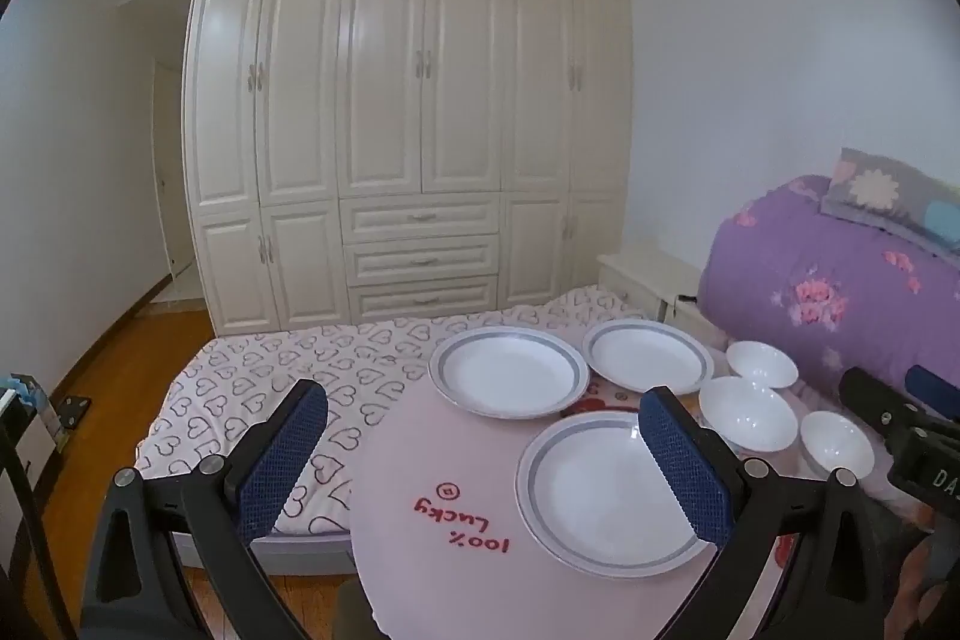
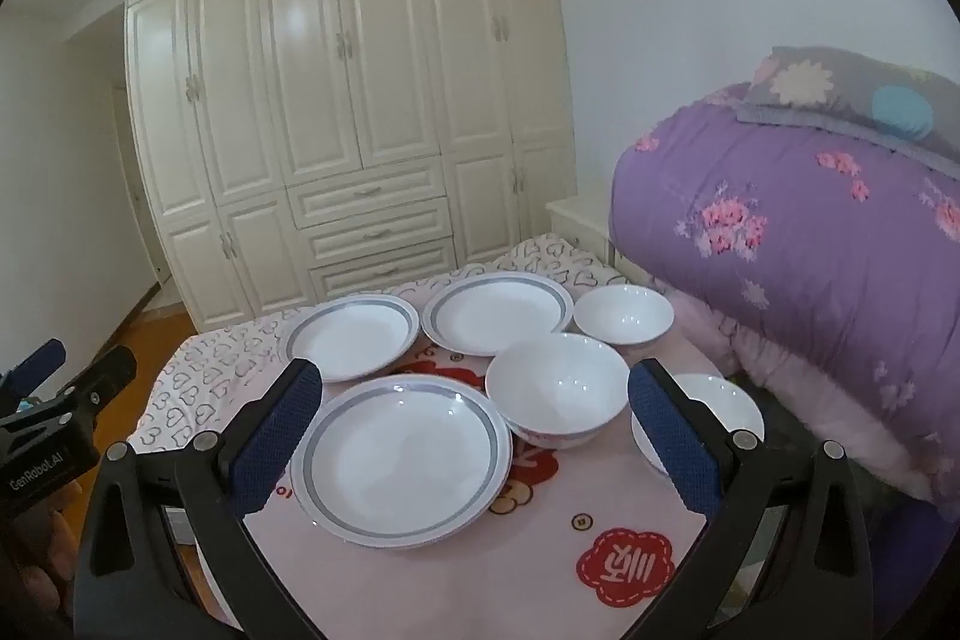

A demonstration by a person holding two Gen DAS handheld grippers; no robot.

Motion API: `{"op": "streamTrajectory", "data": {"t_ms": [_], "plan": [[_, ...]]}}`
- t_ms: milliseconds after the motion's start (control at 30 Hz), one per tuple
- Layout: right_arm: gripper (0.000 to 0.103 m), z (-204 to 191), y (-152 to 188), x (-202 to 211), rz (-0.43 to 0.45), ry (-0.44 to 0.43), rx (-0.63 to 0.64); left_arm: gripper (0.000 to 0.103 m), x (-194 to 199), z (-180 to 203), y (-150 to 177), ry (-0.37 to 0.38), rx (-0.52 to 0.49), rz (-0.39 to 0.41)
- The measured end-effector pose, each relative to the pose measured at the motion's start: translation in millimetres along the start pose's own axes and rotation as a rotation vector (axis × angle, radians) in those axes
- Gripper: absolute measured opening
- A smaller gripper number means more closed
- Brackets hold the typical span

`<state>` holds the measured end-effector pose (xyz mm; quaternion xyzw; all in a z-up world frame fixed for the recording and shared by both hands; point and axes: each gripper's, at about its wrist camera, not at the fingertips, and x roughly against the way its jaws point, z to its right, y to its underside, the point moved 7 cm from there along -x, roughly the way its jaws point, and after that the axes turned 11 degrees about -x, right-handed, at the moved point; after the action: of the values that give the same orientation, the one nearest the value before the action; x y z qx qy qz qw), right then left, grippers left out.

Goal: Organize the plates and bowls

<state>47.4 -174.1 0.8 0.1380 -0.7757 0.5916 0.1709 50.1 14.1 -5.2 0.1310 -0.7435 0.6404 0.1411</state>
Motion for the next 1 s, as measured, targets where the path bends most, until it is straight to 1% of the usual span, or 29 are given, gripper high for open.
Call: {"op": "streamTrajectory", "data": {"t_ms": [167, 400, 633, 1000], "plan": [[0.103, -5, -7, 4, 0.025, 0.004, 0.014, 0.102, 1, 0, -3, -0.004, -0.011, 0.012], [0.103, -10, -9, 3, 0.033, 0.005, 0.02, 0.102, 1, -1, 1, 0.004, -0.001, 0.017], [0.103, -12, -9, -3, 0.017, -0.001, 0.032, 0.102, -8, 1, 2, 0.014, -0.002, 0.001], [0.103, -15, -12, -5, 0.024, -0.001, 0.042, 0.102, -22, -6, 8, 0.025, 0.021, -0.015]]}}
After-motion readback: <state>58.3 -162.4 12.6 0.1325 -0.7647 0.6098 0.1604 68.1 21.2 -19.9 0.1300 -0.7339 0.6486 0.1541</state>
